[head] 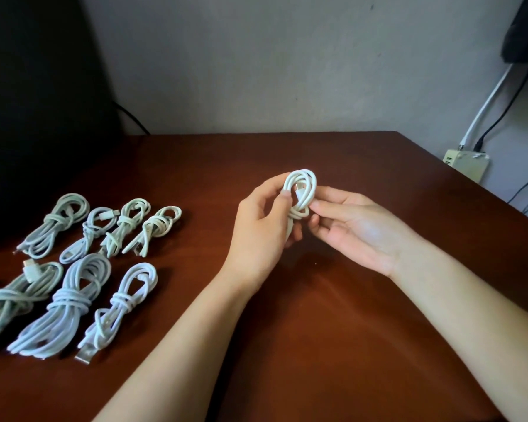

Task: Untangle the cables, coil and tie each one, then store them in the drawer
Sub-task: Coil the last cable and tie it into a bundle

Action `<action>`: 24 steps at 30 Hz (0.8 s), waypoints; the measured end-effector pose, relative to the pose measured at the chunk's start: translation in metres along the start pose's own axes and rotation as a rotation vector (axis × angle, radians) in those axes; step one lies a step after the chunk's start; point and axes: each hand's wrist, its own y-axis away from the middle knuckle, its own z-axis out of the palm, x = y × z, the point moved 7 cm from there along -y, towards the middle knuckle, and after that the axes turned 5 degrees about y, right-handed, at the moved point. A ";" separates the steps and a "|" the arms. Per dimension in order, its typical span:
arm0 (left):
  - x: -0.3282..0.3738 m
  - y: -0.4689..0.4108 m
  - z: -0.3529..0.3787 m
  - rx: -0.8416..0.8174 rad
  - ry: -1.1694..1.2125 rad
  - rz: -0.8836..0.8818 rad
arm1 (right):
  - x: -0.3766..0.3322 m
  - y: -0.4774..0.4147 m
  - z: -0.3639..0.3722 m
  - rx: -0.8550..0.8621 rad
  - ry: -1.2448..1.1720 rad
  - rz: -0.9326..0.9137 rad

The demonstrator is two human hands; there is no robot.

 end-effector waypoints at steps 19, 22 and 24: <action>-0.009 0.001 0.005 -0.090 0.074 -0.084 | 0.001 0.002 -0.010 0.180 -0.031 -0.058; -0.008 0.001 0.006 -0.104 0.033 -0.064 | 0.000 0.002 -0.009 0.180 -0.069 -0.080; -0.004 0.002 0.009 -0.121 -0.001 -0.016 | -0.003 0.003 -0.010 0.174 -0.051 -0.105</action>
